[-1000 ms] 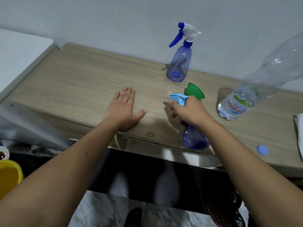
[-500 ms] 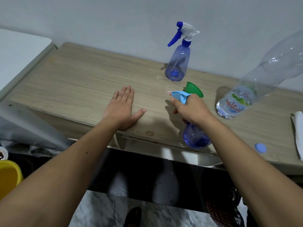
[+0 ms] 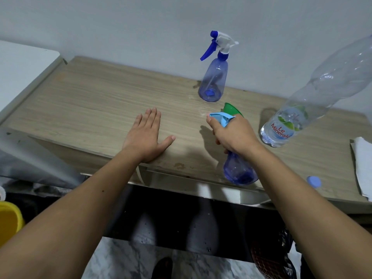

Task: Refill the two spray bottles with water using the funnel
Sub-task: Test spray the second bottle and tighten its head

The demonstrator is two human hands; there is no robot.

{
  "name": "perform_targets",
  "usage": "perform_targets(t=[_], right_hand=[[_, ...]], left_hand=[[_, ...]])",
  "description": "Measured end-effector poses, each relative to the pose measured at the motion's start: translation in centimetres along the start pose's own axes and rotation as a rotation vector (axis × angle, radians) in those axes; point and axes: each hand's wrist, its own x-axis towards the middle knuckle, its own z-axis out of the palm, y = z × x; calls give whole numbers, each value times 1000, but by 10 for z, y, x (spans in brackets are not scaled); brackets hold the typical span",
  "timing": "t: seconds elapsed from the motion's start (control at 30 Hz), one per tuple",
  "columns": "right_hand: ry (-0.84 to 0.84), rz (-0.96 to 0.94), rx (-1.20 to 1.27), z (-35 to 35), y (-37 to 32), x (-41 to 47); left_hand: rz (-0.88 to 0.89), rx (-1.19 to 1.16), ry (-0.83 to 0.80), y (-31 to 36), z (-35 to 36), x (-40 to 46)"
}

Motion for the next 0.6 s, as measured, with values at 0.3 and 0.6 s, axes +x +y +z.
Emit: perform_targets(t=[0.3,0.6], right_hand=[[34,-46,247,-7,-7,-8],[-118,-186,435,-9,-8,-1]], left_hand=[[1,-9,5,0,-1,-1],[27,-128,52,0,-2,-1]])
